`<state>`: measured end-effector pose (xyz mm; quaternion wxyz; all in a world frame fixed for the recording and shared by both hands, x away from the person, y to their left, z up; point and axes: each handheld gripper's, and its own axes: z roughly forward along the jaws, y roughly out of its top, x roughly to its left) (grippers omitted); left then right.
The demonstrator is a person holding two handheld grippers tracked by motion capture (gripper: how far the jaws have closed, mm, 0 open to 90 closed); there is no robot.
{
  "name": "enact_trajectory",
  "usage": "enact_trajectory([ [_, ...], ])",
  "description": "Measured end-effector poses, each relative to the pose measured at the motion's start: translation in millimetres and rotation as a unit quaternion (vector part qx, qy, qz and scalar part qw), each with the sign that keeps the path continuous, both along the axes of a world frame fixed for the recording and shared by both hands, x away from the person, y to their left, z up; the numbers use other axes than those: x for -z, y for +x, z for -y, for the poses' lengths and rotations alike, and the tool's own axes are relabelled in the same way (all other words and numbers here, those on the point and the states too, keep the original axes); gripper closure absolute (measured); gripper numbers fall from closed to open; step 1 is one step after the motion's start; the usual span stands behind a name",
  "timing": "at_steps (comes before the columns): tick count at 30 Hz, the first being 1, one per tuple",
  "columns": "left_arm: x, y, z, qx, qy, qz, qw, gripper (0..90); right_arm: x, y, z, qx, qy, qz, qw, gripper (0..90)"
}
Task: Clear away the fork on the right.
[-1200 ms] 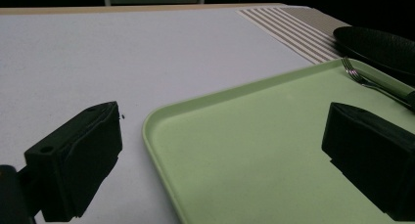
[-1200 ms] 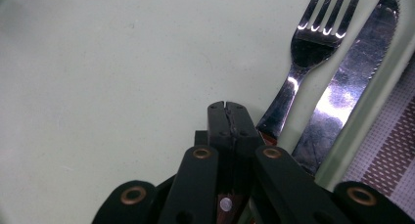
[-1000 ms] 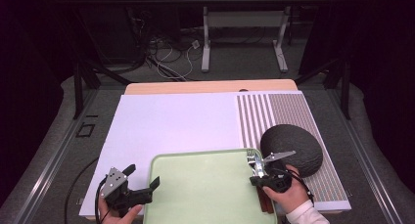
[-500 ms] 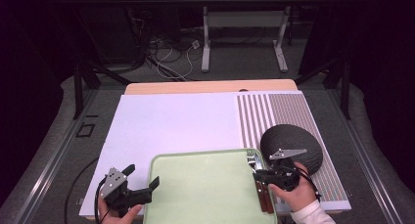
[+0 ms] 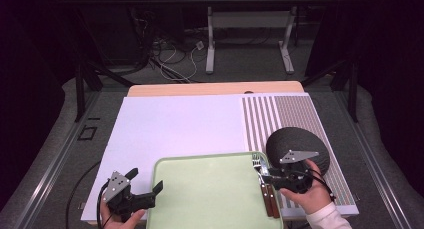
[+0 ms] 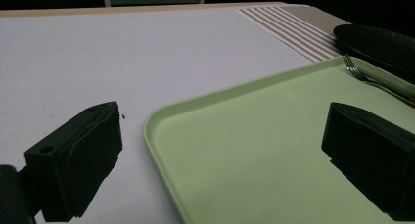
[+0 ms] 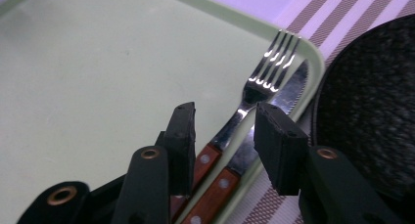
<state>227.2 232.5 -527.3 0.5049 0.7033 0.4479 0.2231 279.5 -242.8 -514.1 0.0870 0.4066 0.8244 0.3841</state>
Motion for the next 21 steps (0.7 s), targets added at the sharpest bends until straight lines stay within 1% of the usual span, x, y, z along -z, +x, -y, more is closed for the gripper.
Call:
enact_trajectory([
  [1,0.0,-0.1,0.0,0.000,0.000,0.000,1.0000,1.7,-1.6,-0.5,1.8,0.005,-0.003,-0.001,1.0000,59.6],
  [2,-0.1,-0.1,0.0,0.000,0.000,0.000,1.0000,1.7,-2.2,-0.1,3.8,0.006,0.000,0.005,1.0000,59.4],
  [4,0.0,-0.1,-0.1,0.000,0.000,0.000,1.0000,1.7,-4.0,1.6,9.0,0.009,-0.001,0.017,0.9998,57.4],
  [5,0.0,0.0,-0.2,-0.001,0.000,0.000,1.0000,1.7,-4.0,2.5,10.6,0.010,-0.001,0.017,0.9998,56.7],
  [6,0.1,0.1,-0.3,-0.001,0.000,0.000,1.0000,1.7,-5.3,2.4,12.6,0.014,-0.003,0.009,0.9999,57.2],
  [7,0.2,0.2,-0.3,-0.001,0.000,-0.001,1.0000,1.7,-5.1,3.0,14.4,0.015,0.001,0.012,0.9998,57.9],
  [9,0.1,0.2,-0.3,-0.001,0.000,0.000,1.0000,1.7,-5.9,3.8,19.3,0.018,-0.007,0.013,0.9997,57.7],
  [11,0.1,0.1,-0.2,-0.001,0.000,0.000,1.0000,1.7,-5.8,5.0,23.4,0.015,-0.013,0.021,0.9996,56.4],
  [12,0.1,0.1,-0.2,-0.001,0.000,0.000,1.0000,1.7,-6.5,4.9,25.1,0.019,-0.013,0.019,0.9996,56.2],
  [14,0.2,0.2,-0.1,-0.001,0.001,-0.001,1.0000,1.7,-6.9,5.0,28.1,0.024,-0.004,0.016,0.9996,56.0],
  [16,0.4,0.2,0.0,0.000,0.000,-0.001,1.0000,1.7,-7.9,4.7,31.4,0.028,-0.007,0.034,0.9990,55.6],
  [18,0.4,0.3,0.0,0.000,0.000,-0.002,1.0000,1.9,-9.0,5.7,35.6,0.036,-0.008,0.034,0.9988,55.6],
  [19,0.4,0.3,0.1,0.000,0.001,-0.002,1.0000,1.9,-9.1,5.9,37.3,0.040,-0.003,0.031,0.9987,54.8],
  [20,0.4,0.4,0.2,0.000,0.000,-0.002,1.0000,1.9,-9.4,6.7,40.0,0.039,-0.008,0.032,0.9987,53.8],
  [21,0.4,0.4,0.2,0.000,0.000,-0.002,1.0000,1.9,-9.0,7.5,42.3,0.043,-0.009,0.039,0.9983,52.6],
])
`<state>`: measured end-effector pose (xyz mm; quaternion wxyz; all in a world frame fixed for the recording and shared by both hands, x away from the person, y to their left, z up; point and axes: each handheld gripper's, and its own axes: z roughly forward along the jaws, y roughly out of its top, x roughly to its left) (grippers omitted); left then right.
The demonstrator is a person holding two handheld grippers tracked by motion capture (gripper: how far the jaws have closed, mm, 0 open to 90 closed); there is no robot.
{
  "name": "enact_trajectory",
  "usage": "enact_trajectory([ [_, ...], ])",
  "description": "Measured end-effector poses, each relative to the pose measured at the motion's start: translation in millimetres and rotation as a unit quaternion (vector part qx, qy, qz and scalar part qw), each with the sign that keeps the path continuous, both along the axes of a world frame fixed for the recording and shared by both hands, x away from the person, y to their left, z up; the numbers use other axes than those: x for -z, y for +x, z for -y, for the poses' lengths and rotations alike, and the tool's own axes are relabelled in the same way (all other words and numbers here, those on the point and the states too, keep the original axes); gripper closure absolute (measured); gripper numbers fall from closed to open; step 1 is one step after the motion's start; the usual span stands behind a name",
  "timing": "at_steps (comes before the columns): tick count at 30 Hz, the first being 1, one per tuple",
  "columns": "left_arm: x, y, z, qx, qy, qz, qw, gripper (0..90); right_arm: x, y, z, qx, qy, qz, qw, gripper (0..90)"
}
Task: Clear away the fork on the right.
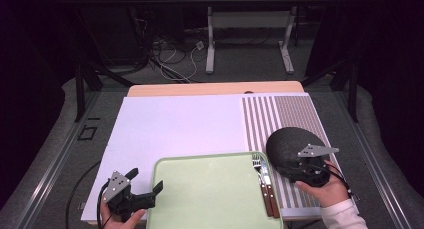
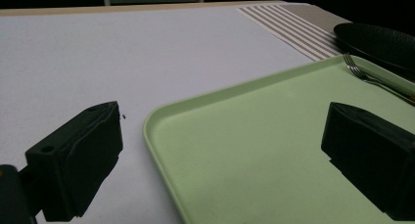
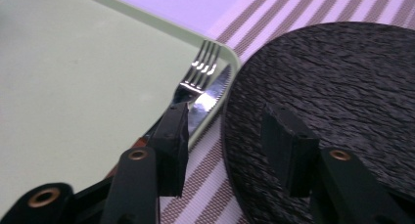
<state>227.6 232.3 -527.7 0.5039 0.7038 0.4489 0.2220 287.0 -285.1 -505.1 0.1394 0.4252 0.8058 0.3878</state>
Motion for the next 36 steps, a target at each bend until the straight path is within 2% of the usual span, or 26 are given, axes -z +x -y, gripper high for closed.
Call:
enact_trajectory([
  [3,0.0,0.0,0.0,-0.001,0.000,0.000,1.0000,1.9,-0.3,0.7,5.9,0.017,-0.001,-0.015,0.9997,50.0],
  [5,-0.1,-0.1,-0.2,-0.001,0.001,0.000,1.0000,1.9,-0.8,1.6,9.4,0.027,-0.010,-0.013,0.9995,46.1],
  [14,0.0,0.1,0.2,-0.001,0.001,0.000,1.0000,1.9,-2.2,6.6,21.4,0.047,-0.036,-0.004,0.9982,15.1],
  [17,0.0,-0.1,0.0,-0.001,0.001,0.000,1.0000,1.9,-2.0,7.6,23.6,0.053,-0.040,-0.002,0.9978,11.5],
  [19,0.0,-0.1,-0.3,0.000,0.001,0.001,1.0000,1.9,-1.5,6.8,24.9,0.044,-0.044,-0.004,0.9981,0.0],
  [25,-0.1,-0.2,0.2,-0.001,0.001,0.001,1.0000,1.9,-2.3,7.0,27.1,0.044,-0.054,-0.003,0.9975,0.0],
  [32,0.1,-0.1,0.1,-0.001,0.001,0.000,1.0000,1.9,-4.2,5.4,25.9,0.026,-0.087,0.012,0.9958,0.0],
  [35,0.6,0.3,-0.5,-0.003,-0.003,-0.001,1.0000,1.9,-6.8,3.3,22.4,0.008,-0.131,0.043,0.9905,0.0],
  [36,0.6,0.3,-0.6,-0.005,-0.003,-0.001,1.0000,1.9,-7.8,2.4,20.9,-0.003,-0.150,0.049,0.9875,0.0],
])
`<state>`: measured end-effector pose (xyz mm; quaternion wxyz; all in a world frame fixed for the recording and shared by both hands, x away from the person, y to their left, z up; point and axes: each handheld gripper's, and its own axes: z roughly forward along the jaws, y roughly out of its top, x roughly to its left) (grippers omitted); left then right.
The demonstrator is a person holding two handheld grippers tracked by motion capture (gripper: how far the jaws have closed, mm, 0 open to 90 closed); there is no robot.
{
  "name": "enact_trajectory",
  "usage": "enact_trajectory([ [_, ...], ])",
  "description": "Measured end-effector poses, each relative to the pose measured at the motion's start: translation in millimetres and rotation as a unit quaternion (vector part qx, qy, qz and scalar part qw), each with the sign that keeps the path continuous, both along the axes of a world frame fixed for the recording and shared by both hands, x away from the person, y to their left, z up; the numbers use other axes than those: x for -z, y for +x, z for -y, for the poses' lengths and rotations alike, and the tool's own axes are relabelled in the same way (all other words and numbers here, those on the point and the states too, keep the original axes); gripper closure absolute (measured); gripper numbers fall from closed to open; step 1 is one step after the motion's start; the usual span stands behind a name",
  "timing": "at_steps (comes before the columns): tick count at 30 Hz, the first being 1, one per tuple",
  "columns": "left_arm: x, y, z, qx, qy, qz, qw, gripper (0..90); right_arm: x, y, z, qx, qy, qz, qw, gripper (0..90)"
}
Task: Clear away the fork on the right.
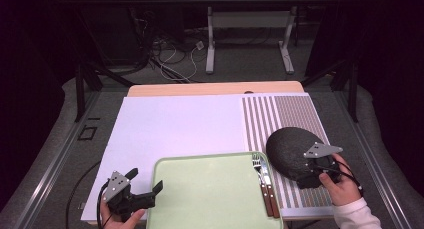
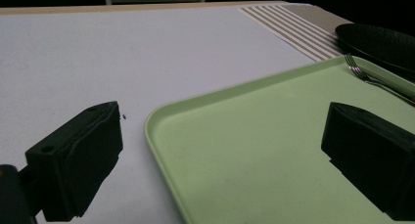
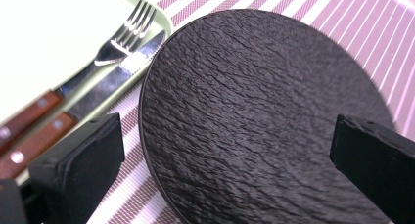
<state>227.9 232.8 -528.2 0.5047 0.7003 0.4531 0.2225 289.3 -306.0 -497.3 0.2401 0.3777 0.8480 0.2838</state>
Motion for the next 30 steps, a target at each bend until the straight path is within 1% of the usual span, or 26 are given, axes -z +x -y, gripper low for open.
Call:
enact_trajectory([
  [1,0.0,0.0,-0.1,-0.001,0.000,0.000,1.0000,1.9,0.5,-0.9,-1.7,-0.004,-0.004,0.005,1.0000,0.0],
  [2,0.0,-0.1,0.0,-0.001,0.000,0.000,1.0000,1.9,0.3,-1.4,-3.0,-0.013,-0.020,0.009,0.9997,0.0],
  [3,-0.1,-0.2,0.1,-0.002,0.001,0.000,1.0000,1.9,0.9,-2.4,-4.8,-0.014,-0.030,0.009,0.9994,0.0],
  [4,-0.2,-0.3,0.2,-0.001,0.003,0.000,1.0000,1.9,1.7,-2.2,-5.6,-0.024,-0.040,0.008,0.9989,0.0],
  [5,-0.2,-0.4,0.7,-0.001,0.005,0.000,1.0000,1.9,1.8,-2.6,-6.5,-0.027,-0.047,0.004,0.9985,0.0],
  [6,-0.1,-0.4,1.1,-0.001,0.005,0.000,1.0000,1.9,2.1,-2.1,-7.3,-0.033,-0.058,0.006,0.9977,0.0],
  [8,0.3,0.0,1.8,-0.001,0.006,-0.001,1.0000,1.9,3.5,-1.5,-8.4,-0.036,-0.068,0.010,0.9970,0.0],
  [11,0.5,0.3,2.3,-0.001,0.007,-0.003,1.0000,1.9,4.0,1.1,-7.5,-0.046,-0.071,0.002,0.9964,0.0],
  [13,0.6,0.7,2.3,-0.001,0.007,-0.003,1.0000,1.9,4.2,3.1,-7.9,-0.052,-0.084,0.004,0.9951,0.0],
  [15,0.5,1.0,1.7,-0.001,0.010,-0.002,0.9999,1.9,4.1,4.6,-10.0,-0.064,-0.100,0.005,0.9929,0.0],
  [16,0.6,0.9,2.2,-0.002,0.007,-0.003,1.0000,1.9,3.6,4.9,-11.6,-0.072,-0.114,0.002,0.9908,0.0],
  [17,0.6,0.8,2.1,-0.002,0.007,-0.003,1.0000,1.9,3.2,6.1,-12.0,-0.083,-0.122,0.002,0.9890,0.0],
  [19,0.5,0.7,2.0,-0.003,0.006,-0.003,1.0000,1.9,1.9,6.5,-13.2,-0.090,-0.133,-0.001,0.9869,0.0],
  [20,0.5,0.7,1.9,-0.003,0.006,-0.002,1.0000,1.9,0.6,6.4,-13.8,-0.097,-0.144,-0.002,0.9848,0.0],
  [21,0.5,0.7,1.9,-0.003,0.006,-0.003,1.0000,1.9,-0.1,6.4,-14.0,-0.101,-0.150,0.002,0.9834,0.0],
  [25,0.6,0.7,2.0,-0.002,0.007,-0.003,1.0000,2.0,-3.3,6.6,-13.1,-0.105,-0.167,-0.007,0.9802,0.0],
  [26,0.6,0.8,2.1,-0.002,0.006,-0.003,1.0000,1.9,-4.2,7.8,-11.8,-0.109,-0.180,-0.009,0.9775,0.0],
  [27,0.6,0.9,2.1,-0.002,0.007,-0.003,1.0000,1.9,-3.8,8.6,-11.3,-0.108,-0.181,-0.013,0.9775,0.0],
  [30,0.6,1.0,2.1,-0.002,0.006,-0.003,1.0000,1.9,-3.3,11.3,-10.5,-0.116,-0.194,-0.017,0.9741,0.0],
])
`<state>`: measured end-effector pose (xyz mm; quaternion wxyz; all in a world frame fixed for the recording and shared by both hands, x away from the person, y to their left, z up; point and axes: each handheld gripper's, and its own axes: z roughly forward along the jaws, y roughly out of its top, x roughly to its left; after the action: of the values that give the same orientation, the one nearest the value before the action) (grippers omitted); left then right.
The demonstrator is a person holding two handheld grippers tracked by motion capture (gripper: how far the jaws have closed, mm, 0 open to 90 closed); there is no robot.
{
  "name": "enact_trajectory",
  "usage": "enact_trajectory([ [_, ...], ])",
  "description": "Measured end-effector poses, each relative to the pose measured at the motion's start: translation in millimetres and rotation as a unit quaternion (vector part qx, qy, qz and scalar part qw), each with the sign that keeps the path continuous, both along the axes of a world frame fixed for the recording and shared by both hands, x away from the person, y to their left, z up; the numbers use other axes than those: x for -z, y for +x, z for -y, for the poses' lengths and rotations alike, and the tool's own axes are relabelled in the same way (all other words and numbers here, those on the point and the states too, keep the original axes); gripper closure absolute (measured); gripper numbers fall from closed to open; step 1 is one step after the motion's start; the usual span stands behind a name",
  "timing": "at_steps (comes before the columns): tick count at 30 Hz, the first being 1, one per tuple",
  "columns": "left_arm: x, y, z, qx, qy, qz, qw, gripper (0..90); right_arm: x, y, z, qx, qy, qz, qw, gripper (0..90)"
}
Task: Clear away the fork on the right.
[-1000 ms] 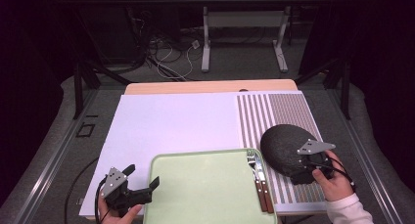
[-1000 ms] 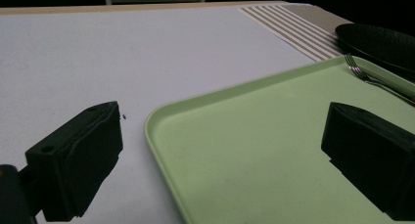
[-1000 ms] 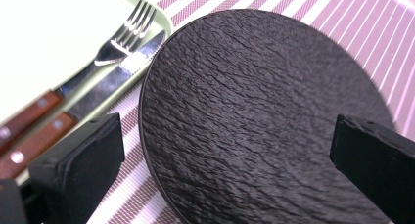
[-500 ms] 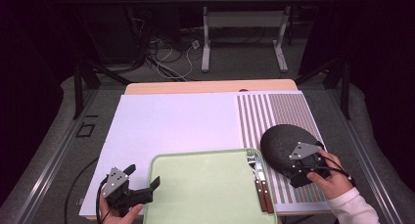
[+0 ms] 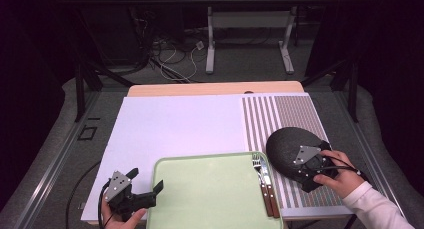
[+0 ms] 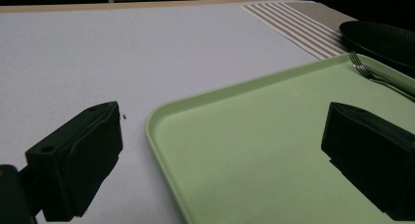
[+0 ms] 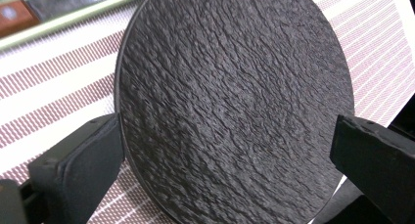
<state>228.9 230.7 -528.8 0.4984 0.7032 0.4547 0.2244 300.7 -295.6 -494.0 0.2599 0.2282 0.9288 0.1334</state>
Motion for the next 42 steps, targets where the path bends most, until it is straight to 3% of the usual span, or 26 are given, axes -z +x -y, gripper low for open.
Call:
enact_trajectory([
  [6,0.2,0.2,0.2,-0.001,-0.002,-0.001,1.0000,2.0,3.8,2.8,-0.8,-0.027,-0.030,-0.002,0.9992,0.0],
  [9,0.4,0.3,0.5,-0.003,-0.004,-0.001,1.0000,1.9,6.6,0.6,-2.2,-0.055,-0.064,0.009,0.9964,0.0],
  [18,0.5,0.3,0.4,-0.001,0.000,-0.002,1.0000,2.0,10.2,-5.4,-0.4,-0.111,-0.091,0.039,0.9889,0.0],
  [21,0.4,0.2,0.4,-0.001,0.000,-0.002,1.0000,1.9,11.7,-6.2,1.3,-0.112,-0.118,0.034,0.9861,0.0],
  [23,0.6,0.3,0.8,-0.004,-0.005,-0.001,1.0000,2.0,14.0,-6.6,2.0,-0.119,-0.118,0.036,0.9852,0.0],
  [25,0.5,0.4,0.0,-0.002,0.000,-0.003,1.0000,2.0,15.7,-8.3,0.5,-0.101,-0.117,0.042,0.9871,3.3],
  [30,0.6,0.4,-0.1,-0.003,0.001,-0.003,1.0000,2.0,18.0,-10.1,-0.9,-0.126,-0.106,0.060,0.9846,7.4],
  [31,0.6,0.5,-0.3,-0.003,0.001,-0.003,1.0000,2.0,16.7,-13.1,-1.6,-0.114,-0.116,0.052,0.9853,8.2],
  [35,0.7,0.4,-0.5,-0.004,0.001,-0.002,1.0000,2.0,16.9,-16.7,-2.1,-0.139,-0.118,0.060,0.9814,8.9],
  [37,0.6,0.4,-0.6,-0.005,0.000,-0.002,1.0000,2.0,16.5,-20.9,-2.9,-0.136,-0.128,0.058,0.9806,8.9],
  [39,0.8,0.7,-0.7,-0.004,0.000,-0.004,1.0000,2.0,18.3,-22.4,-3.2,-0.144,-0.132,0.073,0.9780,9.0],
  [42,0.8,0.6,-0.5,-0.005,0.001,-0.004,1.0000,2.0,22.3,-24.8,-3.9,-0.146,-0.142,0.077,0.9761,9.0],
])
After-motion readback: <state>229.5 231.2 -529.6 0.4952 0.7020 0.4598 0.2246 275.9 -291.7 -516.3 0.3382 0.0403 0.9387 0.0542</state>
